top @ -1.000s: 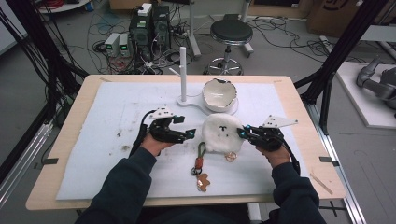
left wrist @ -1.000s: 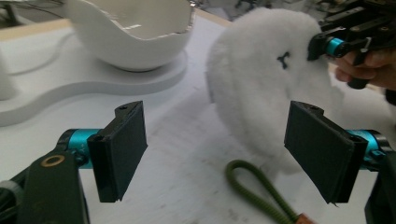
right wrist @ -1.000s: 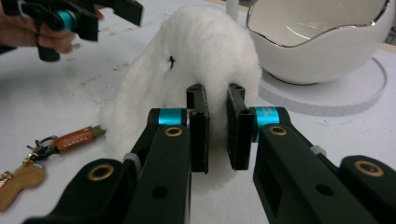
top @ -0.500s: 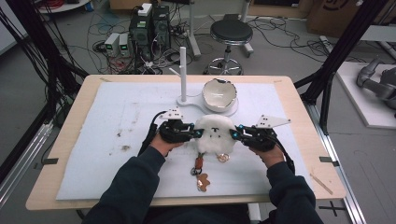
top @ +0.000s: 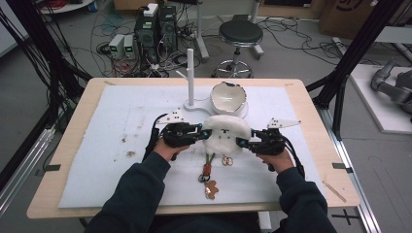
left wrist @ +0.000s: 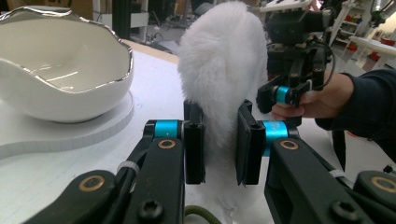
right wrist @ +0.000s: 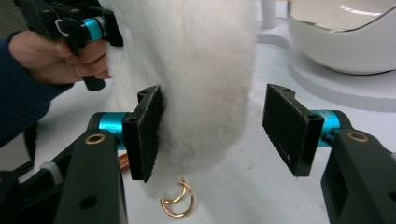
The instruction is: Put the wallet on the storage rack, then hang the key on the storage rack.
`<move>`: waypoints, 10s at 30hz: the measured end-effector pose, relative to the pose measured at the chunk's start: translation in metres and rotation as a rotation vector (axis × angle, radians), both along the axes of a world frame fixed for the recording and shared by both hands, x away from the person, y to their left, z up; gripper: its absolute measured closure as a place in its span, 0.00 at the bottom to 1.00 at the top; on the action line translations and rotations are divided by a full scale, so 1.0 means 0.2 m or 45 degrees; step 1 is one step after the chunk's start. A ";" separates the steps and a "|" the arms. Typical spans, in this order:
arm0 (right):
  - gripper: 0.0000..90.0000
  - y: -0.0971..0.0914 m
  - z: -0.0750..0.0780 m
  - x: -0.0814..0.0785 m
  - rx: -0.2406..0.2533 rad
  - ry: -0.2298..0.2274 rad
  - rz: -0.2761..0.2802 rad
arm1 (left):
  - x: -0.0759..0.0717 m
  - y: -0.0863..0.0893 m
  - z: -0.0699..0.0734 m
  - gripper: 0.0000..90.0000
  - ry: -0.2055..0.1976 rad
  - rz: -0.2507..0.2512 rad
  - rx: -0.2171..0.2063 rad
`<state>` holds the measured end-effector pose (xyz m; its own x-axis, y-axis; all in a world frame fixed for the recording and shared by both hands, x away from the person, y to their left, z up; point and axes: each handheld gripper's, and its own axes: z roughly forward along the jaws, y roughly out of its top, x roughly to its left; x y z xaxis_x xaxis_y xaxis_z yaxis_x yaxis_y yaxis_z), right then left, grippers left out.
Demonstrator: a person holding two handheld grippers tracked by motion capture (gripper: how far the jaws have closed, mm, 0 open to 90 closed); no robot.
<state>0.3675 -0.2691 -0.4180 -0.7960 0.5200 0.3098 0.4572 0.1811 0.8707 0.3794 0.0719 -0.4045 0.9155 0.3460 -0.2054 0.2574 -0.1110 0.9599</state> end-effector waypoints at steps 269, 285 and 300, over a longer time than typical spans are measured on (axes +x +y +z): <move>0.29 -0.36 0.08 0.00 -0.381 -0.217 -0.604 | -0.17 0.26 -0.03 0.80 0.078 0.507 0.371; 0.29 -0.36 0.09 0.00 -0.370 -0.224 -0.601 | -0.08 0.42 0.30 0.80 -0.074 0.602 0.073; 0.29 -0.35 0.09 0.00 -0.356 -0.237 -0.592 | 0.17 0.36 0.49 0.80 -0.085 0.637 0.097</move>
<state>0.3678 -0.3400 -0.3997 -0.4919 0.8706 -0.0131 0.3877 0.2325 0.8920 0.4142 0.1434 -0.3060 0.6439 0.7573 -0.1094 0.2355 -0.0601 0.9700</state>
